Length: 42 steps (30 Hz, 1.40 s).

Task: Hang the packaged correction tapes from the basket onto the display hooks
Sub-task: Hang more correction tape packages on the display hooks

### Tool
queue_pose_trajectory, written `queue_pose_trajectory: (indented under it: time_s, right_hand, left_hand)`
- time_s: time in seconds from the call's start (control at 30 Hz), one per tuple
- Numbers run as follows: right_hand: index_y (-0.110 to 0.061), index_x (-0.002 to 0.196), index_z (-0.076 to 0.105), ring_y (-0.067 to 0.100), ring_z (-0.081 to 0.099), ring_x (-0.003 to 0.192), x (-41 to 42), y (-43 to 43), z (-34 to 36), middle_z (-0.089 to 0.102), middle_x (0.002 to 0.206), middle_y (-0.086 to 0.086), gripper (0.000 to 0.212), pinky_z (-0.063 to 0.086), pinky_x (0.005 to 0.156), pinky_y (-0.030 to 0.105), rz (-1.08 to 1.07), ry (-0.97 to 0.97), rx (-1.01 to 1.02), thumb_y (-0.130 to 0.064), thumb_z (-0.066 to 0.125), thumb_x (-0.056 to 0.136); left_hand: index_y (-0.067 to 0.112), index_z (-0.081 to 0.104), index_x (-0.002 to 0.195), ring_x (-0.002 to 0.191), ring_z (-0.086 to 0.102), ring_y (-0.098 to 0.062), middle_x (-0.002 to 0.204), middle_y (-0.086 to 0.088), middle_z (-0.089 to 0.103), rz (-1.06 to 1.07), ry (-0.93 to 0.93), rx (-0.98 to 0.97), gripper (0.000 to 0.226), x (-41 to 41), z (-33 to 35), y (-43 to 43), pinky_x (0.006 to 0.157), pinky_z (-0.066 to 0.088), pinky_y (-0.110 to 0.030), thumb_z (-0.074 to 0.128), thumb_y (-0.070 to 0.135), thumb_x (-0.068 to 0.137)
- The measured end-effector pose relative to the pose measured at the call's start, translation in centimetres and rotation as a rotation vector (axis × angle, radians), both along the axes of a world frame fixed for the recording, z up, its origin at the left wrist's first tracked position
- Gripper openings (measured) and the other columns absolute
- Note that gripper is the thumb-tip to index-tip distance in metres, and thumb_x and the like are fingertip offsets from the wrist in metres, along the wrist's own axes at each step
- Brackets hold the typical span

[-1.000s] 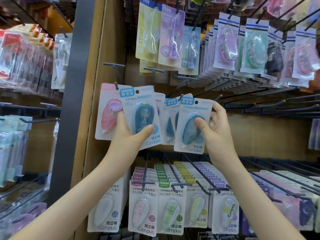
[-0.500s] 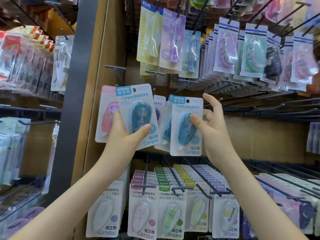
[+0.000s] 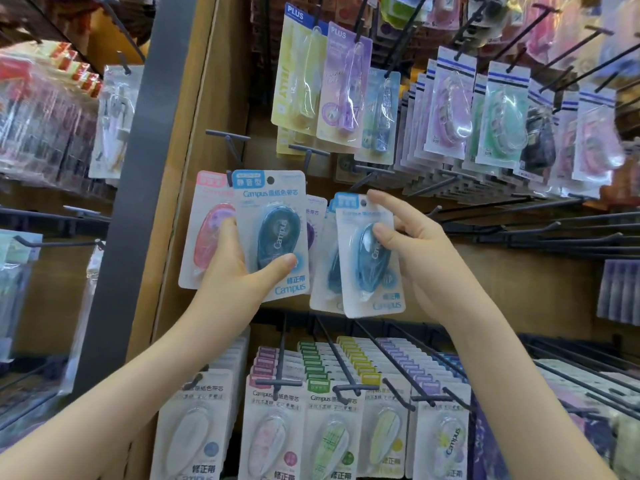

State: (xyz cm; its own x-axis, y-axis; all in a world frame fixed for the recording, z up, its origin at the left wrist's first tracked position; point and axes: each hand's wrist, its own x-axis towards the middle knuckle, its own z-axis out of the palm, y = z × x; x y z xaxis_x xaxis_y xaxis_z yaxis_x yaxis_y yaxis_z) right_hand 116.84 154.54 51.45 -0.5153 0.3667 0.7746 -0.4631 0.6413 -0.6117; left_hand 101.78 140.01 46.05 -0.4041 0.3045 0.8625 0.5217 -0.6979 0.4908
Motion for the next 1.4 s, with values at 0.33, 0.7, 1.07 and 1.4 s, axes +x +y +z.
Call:
queue_pose_trajectory:
  time_s: [0.33, 0.7, 1.07, 1.4]
  right_hand:
    - [-0.040, 0.146, 0.030, 0.011, 0.036, 0.122, -4.1, 0.4, -1.2, 0.031, 0.125, -0.004, 0.052, 0.034, 0.100, 0.024, -0.439, -0.122, 0.203, -0.034, 0.050, 0.098]
    - [-0.036, 0.150, 0.020, 0.021, 0.018, 0.134, -7.0, 1.8, -1.2, 0.021, 0.147, 0.000, 0.072, 0.029, 0.110, 0.039, -0.664, -0.184, 0.302, -0.041, 0.060, 0.090]
    - [-0.048, 0.129, 0.022, 0.004, 0.054, 0.111, -2.9, -4.3, -4.4, 0.045, 0.129, -0.010, 0.067, 0.049, 0.087, 0.017, -0.198, 0.080, 0.326, -0.034, 0.070, 0.084]
    - [-0.036, 0.144, 0.036, 0.002, 0.040, 0.124, -1.8, -1.7, -3.0, 0.034, 0.143, -0.007, 0.064, 0.037, 0.080, -0.004, -0.414, 0.078, 0.344, -0.020, 0.063, 0.089]
  left_hand:
    - [0.044, 0.040, 0.107, 0.108, 0.062, -0.005, 0.126, 0.013, 0.055, 0.070, 0.057, -0.028, 0.048, -0.4, 0.4, -0.2, 0.073, 0.058, -0.024, 0.069, 0.017, 0.081]
    - [0.030, 0.034, 0.134, 0.117, 0.058, -0.011, 0.134, 0.009, 0.051, 0.083, 0.020, -0.039, 0.067, -1.6, -0.4, -1.2, 0.075, 0.057, -0.025, 0.069, 0.017, 0.079]
    - [0.025, 0.041, 0.118, 0.107, 0.061, 0.002, 0.113, 0.016, 0.064, -0.028, 0.243, -0.147, 0.050, 1.2, 0.1, 1.1, 0.085, 0.051, -0.017, 0.069, 0.004, 0.082]
    - [0.025, 0.040, 0.130, 0.119, 0.049, 0.002, 0.131, 0.012, 0.052, 0.316, 0.595, -0.238, 0.049, 1.4, 1.7, 3.7, 0.099, 0.042, -0.018, 0.064, 0.035, 0.089]
